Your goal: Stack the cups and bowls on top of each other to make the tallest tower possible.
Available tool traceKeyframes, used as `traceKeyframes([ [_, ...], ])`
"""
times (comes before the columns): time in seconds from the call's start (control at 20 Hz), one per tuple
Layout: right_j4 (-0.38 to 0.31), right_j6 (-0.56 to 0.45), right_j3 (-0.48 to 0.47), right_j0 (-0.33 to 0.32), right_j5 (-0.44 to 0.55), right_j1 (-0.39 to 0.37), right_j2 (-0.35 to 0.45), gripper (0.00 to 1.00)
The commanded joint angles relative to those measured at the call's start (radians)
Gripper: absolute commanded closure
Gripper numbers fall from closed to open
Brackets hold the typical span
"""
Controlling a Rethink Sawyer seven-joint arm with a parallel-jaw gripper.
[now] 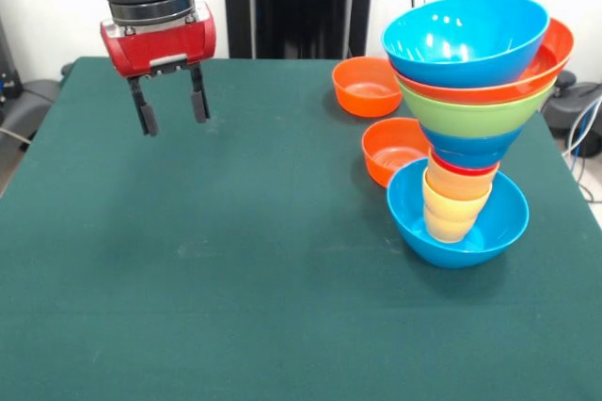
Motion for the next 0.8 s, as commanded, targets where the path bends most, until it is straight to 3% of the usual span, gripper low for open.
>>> traceKeyframes([
  [0.05,0.018,0.177,0.007,0.06,0.01,-0.054,-0.098,0.0],
  [0.3,0.001,0.163,0.061,0.04,-0.039,-0.059,-0.114,0.0],
  [0.6,-0.045,0.18,0.129,0.044,-0.077,-0.028,-0.188,0.0],
  [0.8,-0.05,0.225,0.202,0.047,-0.169,-0.025,-0.232,0.0],
])
